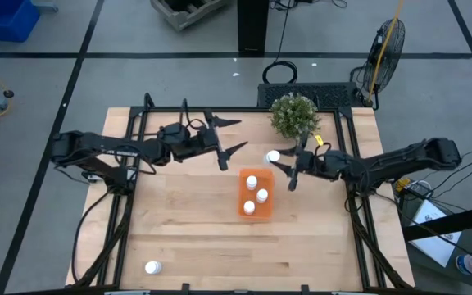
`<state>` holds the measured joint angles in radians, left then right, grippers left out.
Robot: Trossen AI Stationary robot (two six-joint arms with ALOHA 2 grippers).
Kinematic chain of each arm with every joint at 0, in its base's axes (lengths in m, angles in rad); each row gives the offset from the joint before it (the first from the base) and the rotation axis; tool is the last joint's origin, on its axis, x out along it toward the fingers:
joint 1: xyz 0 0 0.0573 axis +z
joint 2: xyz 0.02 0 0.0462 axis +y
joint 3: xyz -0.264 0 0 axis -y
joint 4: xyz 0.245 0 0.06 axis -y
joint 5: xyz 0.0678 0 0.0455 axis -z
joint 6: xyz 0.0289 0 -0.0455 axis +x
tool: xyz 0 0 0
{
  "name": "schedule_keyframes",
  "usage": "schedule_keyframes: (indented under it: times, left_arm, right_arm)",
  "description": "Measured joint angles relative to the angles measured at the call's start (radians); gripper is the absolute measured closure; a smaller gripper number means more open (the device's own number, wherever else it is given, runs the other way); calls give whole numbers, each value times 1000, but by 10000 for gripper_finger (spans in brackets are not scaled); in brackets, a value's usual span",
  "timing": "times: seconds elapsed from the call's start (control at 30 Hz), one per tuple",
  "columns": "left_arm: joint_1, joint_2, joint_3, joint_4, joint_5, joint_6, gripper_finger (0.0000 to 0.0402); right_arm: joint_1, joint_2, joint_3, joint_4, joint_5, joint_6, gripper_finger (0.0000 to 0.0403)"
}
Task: Pick and place pill bottles into a basket
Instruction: Put the white pill bottle into the orange container
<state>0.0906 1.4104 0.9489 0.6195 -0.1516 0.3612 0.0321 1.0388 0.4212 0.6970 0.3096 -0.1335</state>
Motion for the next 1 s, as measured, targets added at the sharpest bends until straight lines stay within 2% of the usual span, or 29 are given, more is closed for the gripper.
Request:
schedule_keyframes:
  times: [0.27,0.53,0.8,1.0]
  left_arm:
    - [1,-20,0,-67,-18,38,96]
    - [1,-20,0,-71,-34,36,96]
    - [1,-20,0,-83,-34,36,96]
    - [1,-20,0,-98,-34,36,96]
  right_arm:
    - [102,168,-21,105,5,98,259]
    - [113,354,-15,170,34,177,259]
    - [114,448,-13,230,34,239,260]
    - [118,460,-13,233,35,248,260]
